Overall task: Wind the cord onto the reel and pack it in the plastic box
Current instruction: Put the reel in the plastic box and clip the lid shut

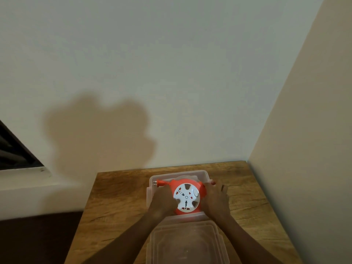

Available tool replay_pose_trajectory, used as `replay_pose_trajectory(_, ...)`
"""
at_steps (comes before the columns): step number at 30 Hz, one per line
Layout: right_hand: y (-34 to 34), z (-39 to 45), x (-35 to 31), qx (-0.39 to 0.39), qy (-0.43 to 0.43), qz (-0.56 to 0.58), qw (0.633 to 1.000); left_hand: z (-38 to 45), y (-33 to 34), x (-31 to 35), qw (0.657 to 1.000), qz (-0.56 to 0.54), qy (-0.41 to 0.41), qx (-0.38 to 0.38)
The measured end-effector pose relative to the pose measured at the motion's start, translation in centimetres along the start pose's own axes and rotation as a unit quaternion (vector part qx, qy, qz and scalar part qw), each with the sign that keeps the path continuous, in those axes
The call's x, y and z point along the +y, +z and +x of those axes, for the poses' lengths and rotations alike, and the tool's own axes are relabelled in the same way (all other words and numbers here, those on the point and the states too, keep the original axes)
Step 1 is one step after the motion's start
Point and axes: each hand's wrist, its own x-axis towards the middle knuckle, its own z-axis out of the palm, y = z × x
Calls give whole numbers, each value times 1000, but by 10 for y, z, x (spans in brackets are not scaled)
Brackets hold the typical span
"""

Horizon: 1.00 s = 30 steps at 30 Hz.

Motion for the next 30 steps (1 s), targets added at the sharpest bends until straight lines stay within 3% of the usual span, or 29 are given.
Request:
replay_pose_trajectory(4,-1,0,-2,0,4,4,1000,2,-3,5,984,155,49,70)
replay_pose_trajectory(8,-1,-1,-2,0,9,14,1000,7,-7,-1,979,184,72,44)
replay_pose_trajectory(14,1,-1,1,17,12,33,999,6,-5,-11,980,180,68,44)
replay_pose_trajectory(30,1,-5,2,11,15,56,998,4,-20,1,1000,9,3,8)
